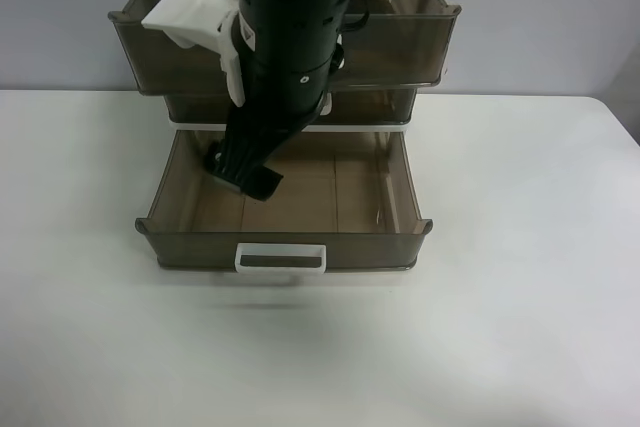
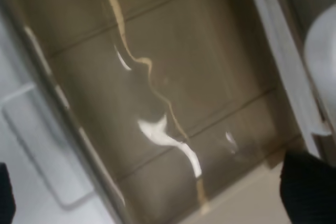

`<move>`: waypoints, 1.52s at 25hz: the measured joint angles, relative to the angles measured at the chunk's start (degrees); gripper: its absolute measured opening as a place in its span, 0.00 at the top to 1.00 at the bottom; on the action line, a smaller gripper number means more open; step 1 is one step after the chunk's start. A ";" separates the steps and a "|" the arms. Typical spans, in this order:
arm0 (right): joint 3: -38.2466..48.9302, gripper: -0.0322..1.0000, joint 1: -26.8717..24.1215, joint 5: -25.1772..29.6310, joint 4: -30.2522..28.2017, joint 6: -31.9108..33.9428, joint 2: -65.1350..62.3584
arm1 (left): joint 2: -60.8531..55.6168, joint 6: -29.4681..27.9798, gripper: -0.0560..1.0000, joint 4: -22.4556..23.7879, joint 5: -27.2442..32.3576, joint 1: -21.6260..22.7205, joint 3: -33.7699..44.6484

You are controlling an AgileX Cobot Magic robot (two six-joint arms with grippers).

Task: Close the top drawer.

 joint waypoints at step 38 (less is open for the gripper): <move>-4.37 0.01 -3.84 11.55 10.38 -5.37 -22.46 | 0.00 0.00 0.01 -0.03 0.00 0.00 0.00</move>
